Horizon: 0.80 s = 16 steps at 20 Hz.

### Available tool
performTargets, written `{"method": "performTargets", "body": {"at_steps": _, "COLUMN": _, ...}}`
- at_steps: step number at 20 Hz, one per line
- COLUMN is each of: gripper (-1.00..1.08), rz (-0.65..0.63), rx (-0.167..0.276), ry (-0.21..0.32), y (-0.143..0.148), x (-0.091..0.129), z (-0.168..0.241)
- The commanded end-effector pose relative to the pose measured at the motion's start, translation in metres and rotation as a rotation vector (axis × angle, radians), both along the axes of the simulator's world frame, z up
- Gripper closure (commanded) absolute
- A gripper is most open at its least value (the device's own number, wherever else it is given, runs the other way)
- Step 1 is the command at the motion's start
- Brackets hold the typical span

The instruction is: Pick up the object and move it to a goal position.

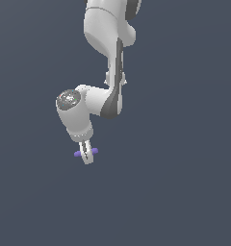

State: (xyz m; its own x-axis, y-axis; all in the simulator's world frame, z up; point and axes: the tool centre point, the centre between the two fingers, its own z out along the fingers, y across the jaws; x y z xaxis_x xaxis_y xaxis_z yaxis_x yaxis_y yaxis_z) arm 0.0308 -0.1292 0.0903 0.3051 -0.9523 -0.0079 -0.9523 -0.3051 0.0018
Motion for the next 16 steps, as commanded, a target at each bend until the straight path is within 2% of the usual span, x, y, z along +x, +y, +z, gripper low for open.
{"method": "performTargets", "body": {"at_steps": 1, "gripper": -0.92, "rz": -0.052, "rx": -0.003, "ry": -0.001, "y": -0.005, "x": 0.001, "z": -0.003}}
{"method": "performTargets", "body": {"at_steps": 8, "gripper": -0.92, "rz": -0.129, "rx": -0.007, "ry": -0.003, "y": -0.013, "x": 0.002, "z": -0.007}}
{"method": "performTargets", "body": {"at_steps": 16, "gripper": -0.92, "rz": -0.132, "rx": -0.007, "ry": -0.003, "y": -0.014, "x": 0.002, "z": -0.014}}
